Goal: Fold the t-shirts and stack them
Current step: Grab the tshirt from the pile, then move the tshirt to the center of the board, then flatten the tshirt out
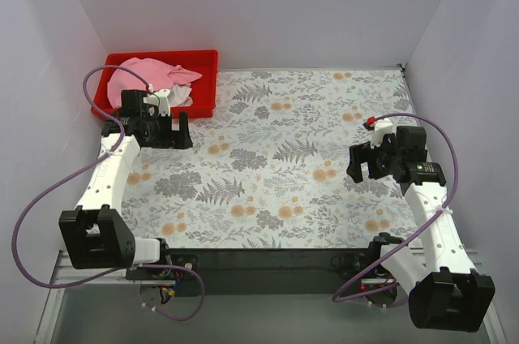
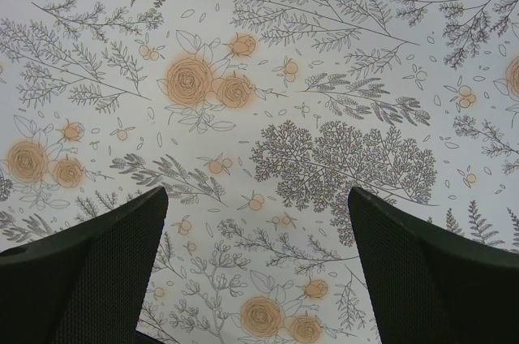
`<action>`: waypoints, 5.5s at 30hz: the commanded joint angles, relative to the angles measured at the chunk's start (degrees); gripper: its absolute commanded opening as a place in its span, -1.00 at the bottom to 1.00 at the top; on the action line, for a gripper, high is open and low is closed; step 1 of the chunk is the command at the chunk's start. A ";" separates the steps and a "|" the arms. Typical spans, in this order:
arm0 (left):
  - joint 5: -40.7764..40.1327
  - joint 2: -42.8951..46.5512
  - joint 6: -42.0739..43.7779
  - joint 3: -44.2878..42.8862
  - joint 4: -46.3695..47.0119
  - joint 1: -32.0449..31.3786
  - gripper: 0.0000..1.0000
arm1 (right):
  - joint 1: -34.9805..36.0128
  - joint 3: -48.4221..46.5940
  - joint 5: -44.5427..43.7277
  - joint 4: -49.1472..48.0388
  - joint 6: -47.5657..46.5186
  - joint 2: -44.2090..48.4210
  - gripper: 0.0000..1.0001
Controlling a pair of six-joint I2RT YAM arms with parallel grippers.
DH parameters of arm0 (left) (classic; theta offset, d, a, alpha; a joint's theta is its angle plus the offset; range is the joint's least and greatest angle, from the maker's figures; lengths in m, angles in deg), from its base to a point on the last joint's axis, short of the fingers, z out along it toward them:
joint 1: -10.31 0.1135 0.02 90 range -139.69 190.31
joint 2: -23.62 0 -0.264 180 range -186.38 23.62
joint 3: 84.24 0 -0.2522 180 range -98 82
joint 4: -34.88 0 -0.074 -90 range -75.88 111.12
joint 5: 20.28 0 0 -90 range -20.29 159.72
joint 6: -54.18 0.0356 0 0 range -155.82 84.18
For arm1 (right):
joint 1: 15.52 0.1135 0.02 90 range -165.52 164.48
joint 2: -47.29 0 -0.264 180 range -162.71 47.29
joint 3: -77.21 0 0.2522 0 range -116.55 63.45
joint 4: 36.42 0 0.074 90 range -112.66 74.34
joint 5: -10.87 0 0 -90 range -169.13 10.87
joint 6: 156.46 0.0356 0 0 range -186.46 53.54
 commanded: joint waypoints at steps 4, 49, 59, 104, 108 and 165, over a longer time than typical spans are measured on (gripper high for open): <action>-1.16 -5.59 0.69 -9.55 -0.83 -0.36 0.96 | 0.16 -0.25 0.72 -1.78 0.66 -0.01 0.97; -26.39 -57.53 8.51 -57.99 8.22 -2.29 -0.24 | -0.19 0.63 0.46 -2.13 0.30 -5.28 0.97; -29.19 -60.00 9.48 -58.26 10.68 -2.29 -0.31 | -0.19 0.63 0.11 -2.22 0.39 -5.72 0.97; -6.46 -26.97 -12.48 -72.66 32.65 -3.34 -1.00 | -0.63 0.90 0.02 -2.57 0.92 -2.47 0.97; 3.13 -22.39 -22.32 -72.67 37.92 -5.80 -1.00 | -1.07 0.63 0.37 -2.40 0.92 -1.68 0.97; 5.43 -19.65 -4.14 6.87 14.20 -12.39 -0.03 | 60.71 -1.32 -16.40 -0.71 -15.78 -26.11 0.12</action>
